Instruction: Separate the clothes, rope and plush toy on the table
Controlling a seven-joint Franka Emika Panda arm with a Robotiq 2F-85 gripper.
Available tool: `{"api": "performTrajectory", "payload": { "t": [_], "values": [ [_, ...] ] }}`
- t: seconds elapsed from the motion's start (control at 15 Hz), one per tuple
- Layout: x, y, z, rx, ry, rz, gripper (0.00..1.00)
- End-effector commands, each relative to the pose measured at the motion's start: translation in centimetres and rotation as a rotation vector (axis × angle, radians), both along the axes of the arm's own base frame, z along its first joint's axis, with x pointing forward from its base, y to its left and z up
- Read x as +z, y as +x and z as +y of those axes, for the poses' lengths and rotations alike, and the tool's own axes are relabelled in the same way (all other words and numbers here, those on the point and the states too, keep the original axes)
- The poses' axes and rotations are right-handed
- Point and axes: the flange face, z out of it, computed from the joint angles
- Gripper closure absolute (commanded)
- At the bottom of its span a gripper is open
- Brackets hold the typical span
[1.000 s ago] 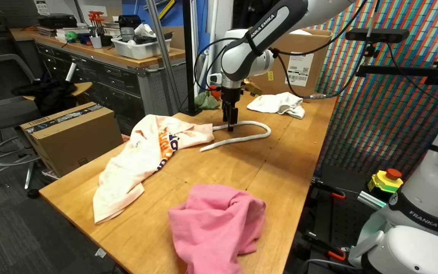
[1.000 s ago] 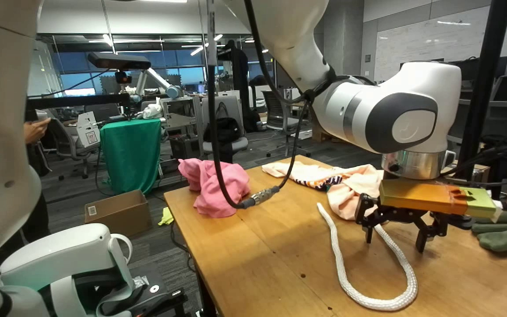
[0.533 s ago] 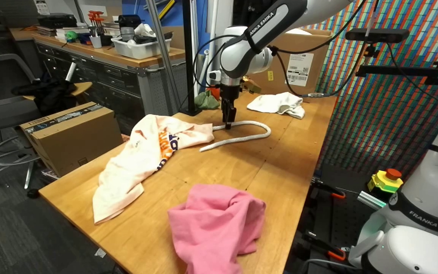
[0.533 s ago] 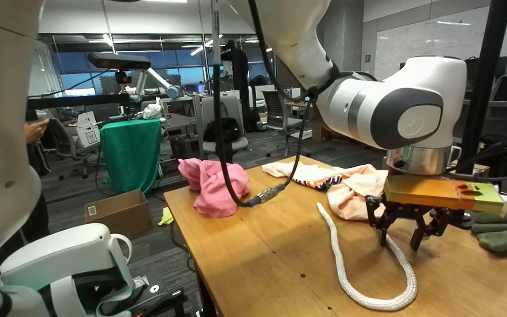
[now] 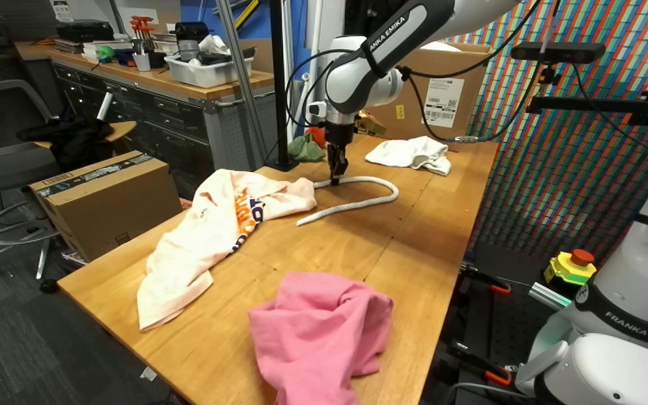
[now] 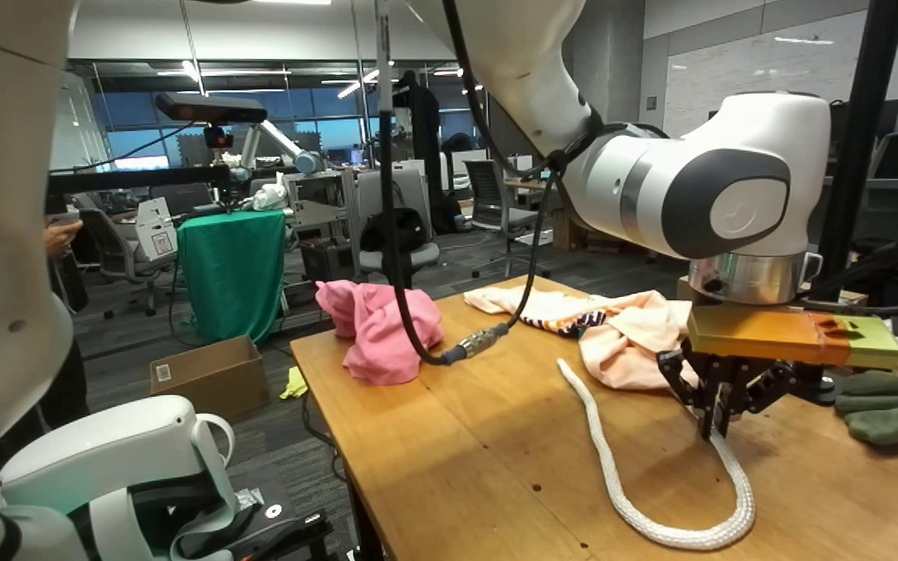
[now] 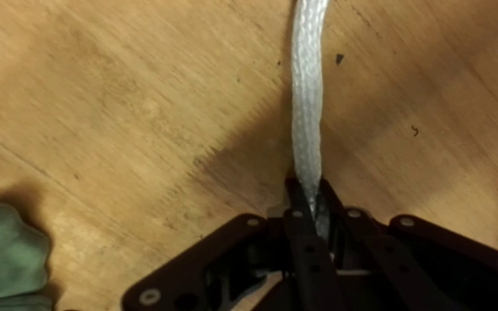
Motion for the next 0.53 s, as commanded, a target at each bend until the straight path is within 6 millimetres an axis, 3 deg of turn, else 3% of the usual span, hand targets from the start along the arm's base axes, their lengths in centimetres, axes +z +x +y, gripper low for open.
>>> {"api": "performTrajectory", "payload": {
  "t": [0.0, 0.47],
  "values": [
    [-1.2, -0.3, -0.1, -0.005, -0.009, 0.045, 0.91],
    [-2.3, -1.6, -1.2, -0.091, 0.004, 0.088, 0.91]
  ]
}}
